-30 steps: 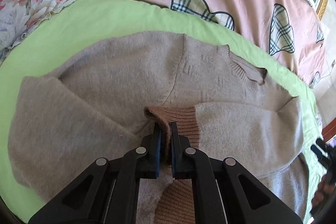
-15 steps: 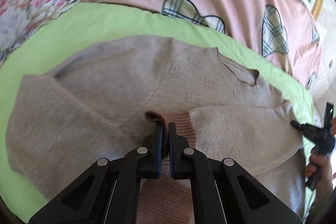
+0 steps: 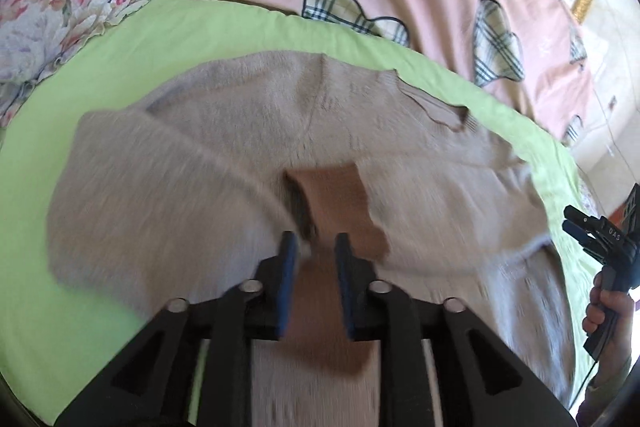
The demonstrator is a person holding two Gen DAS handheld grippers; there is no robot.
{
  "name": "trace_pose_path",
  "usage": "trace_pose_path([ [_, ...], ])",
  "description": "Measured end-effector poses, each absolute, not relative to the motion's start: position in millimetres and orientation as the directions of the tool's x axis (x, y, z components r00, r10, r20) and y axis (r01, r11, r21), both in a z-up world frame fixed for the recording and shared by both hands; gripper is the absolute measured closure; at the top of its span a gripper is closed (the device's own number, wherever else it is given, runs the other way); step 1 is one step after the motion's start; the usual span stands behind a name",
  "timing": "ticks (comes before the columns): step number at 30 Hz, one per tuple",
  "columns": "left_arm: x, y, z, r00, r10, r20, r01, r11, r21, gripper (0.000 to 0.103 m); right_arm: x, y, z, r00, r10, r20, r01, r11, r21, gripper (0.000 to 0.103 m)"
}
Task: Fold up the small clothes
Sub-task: 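Fold the held sleeve across the sweater body with the right gripper while the left gripper grasps the other cuff, then fold the held cuff across the body with the left gripper and release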
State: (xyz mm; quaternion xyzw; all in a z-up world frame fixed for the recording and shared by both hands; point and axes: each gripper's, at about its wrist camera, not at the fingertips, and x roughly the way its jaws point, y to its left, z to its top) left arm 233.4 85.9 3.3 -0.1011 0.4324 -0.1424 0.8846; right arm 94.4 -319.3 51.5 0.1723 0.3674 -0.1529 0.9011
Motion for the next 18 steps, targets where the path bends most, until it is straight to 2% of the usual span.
trace_pose_path([
  [1,221,86,4,0.580,-0.344,-0.738,0.176,0.938,-0.298,0.055,88,-310,50,0.689,-0.128,-0.714,0.392,0.894,0.218,0.038],
  [2,213,86,4,0.575,-0.345,-0.742,0.184,0.938,-0.293,0.044,79,-299,48,0.695,-0.095,-0.713,0.379,0.891,0.251,0.038],
  [3,204,84,4,0.568,-0.346,-0.747,0.195,0.938,-0.286,0.023,76,-291,45,0.695,-0.075,-0.715,0.372,0.889,0.268,0.038],
  [4,196,81,4,0.569,-0.346,-0.746,0.209,0.938,-0.276,0.020,70,-281,40,0.693,-0.049,-0.719,0.362,0.886,0.288,0.038],
  [8,175,58,2,0.589,-0.279,-0.758,0.255,0.955,-0.153,0.020,52,-246,21,0.674,0.028,-0.738,0.328,0.884,0.333,0.038],
  [13,185,30,-11,0.611,-0.155,-0.776,0.271,0.962,0.020,0.020,42,-223,4,0.641,0.076,-0.764,0.315,0.882,0.352,0.038],
  [14,191,26,-19,0.602,-0.128,-0.788,0.267,0.962,0.048,0.020,41,-221,2,0.639,0.085,-0.764,0.313,0.879,0.359,0.038],
  [15,197,25,-25,0.586,-0.105,-0.804,0.261,0.963,0.065,0.033,41,-220,2,0.637,0.090,-0.765,0.313,0.877,0.364,0.038],
  [16,204,27,-33,0.565,-0.077,-0.821,0.244,0.967,0.077,0.060,39,-219,1,0.636,0.090,-0.767,0.314,0.877,0.363,0.038],
  [17,209,32,-36,0.560,-0.077,-0.825,0.229,0.971,0.065,0.068,38,-218,1,0.634,0.088,-0.769,0.316,0.878,0.360,0.038],
  [18,211,38,-33,0.565,-0.093,-0.820,0.219,0.975,0.040,0.084,37,-217,0,0.633,0.084,-0.770,0.316,0.879,0.356,0.038],
])
